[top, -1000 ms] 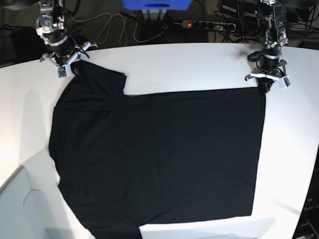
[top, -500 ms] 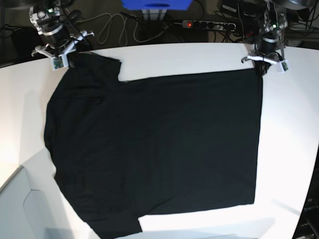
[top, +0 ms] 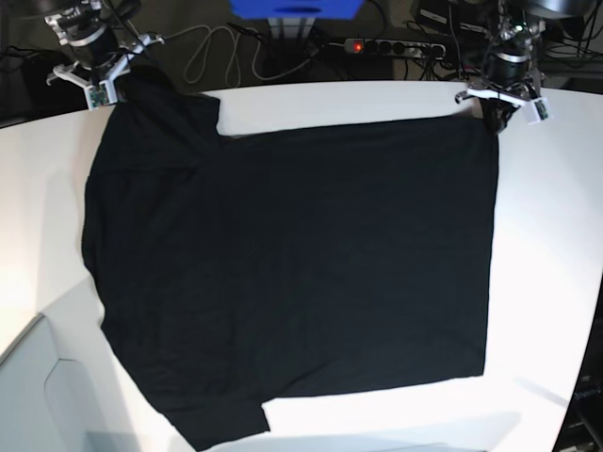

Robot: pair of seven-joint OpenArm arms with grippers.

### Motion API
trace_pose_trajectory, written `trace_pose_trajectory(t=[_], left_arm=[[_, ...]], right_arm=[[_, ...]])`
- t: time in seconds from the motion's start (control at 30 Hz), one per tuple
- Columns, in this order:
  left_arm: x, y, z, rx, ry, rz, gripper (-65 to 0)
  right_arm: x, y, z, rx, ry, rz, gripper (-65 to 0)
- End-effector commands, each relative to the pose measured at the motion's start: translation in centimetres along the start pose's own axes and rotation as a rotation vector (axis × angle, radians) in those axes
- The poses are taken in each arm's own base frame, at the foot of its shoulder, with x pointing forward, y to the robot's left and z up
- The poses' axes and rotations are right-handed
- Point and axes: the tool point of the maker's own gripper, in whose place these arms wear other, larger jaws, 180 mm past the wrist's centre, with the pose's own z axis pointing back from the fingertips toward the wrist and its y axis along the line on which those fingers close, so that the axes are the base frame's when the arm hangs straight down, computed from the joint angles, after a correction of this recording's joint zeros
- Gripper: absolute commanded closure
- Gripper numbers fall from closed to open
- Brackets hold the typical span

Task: Fold the T-shirt properly
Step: 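Lift the shoulder edge with both grippers and drag it toward the arms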

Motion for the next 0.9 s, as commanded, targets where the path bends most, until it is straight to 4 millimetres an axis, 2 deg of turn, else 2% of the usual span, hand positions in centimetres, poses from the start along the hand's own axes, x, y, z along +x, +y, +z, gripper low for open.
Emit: trace_pose_trajectory(t=[0.0, 0.17, 0.4, 0.6, 0.7, 0.87], left_arm=[[0.8, 0.0, 0.3, -0.004, -0.028, -0.011, 0.0], [0.5, 0.5, 0.5, 0.008, -0.018, -0.011, 0.0], [1.6, 2.0, 0.8, 0.051, -0.050, -0.009, 0.0], [0.6, 2.4, 1.5, 0.059, -0.020, -0.014, 0.0], [0.4, 2.5, 1.5, 0.062, -0.014, -0.013, 0.0], [0.5, 2.4, 1.6, 0.059, -0.017, -0.010, 0.0]], right_arm=[[0.5, 0.0, 0.5, 0.005, -0.020, 0.015, -0.1], [-0.5, 0.3, 1.0, 0.012, 0.005, 0.014, -0.1], [-0.5, 0.9, 1.8, 0.026, -0.040, 0.006, -0.1], [-1.0, -0.1, 2.2, -0.009, -0.030, -0.009, -0.1], [-1.3, 0.0, 2.3, -0.017, -0.024, -0.023, -0.1], [-0.4, 0.7, 2.3, 0.016, -0.069, -0.015, -0.1]])
